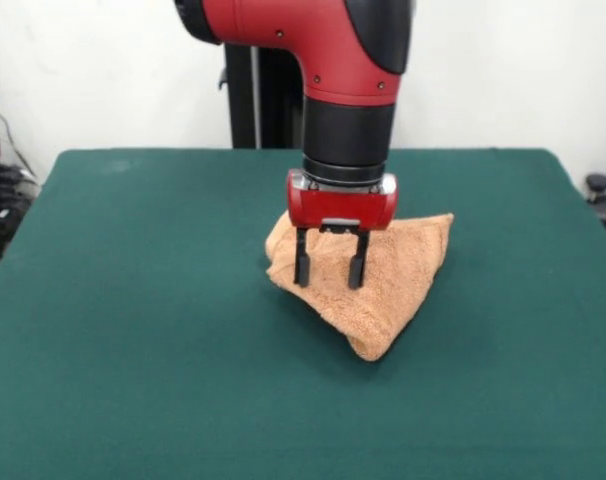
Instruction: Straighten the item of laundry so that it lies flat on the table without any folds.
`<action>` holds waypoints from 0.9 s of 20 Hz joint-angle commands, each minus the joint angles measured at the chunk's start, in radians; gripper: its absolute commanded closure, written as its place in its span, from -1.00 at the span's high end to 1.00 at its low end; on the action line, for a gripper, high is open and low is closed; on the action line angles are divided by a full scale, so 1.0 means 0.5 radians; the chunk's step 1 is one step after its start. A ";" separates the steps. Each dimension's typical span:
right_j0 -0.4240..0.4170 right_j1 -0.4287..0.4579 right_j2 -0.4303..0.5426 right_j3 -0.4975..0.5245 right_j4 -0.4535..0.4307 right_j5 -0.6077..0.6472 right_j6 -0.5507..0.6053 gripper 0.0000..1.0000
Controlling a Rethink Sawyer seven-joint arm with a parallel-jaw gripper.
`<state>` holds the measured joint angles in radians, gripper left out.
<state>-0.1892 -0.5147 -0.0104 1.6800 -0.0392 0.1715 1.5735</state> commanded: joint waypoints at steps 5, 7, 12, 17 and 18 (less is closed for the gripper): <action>0.051 0.025 0.146 0.207 0.089 -0.035 0.456 1.00; 0.051 0.018 0.144 0.213 0.088 -0.033 0.454 1.00; 0.079 0.048 0.133 0.191 0.105 -0.052 0.476 1.00; 0.135 0.070 0.097 0.159 0.137 -0.064 0.504 1.00; 0.145 0.067 0.089 0.151 0.145 -0.053 0.505 1.00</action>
<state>-0.1721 -0.5175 -0.0110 1.6860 -0.0203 0.1615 1.5735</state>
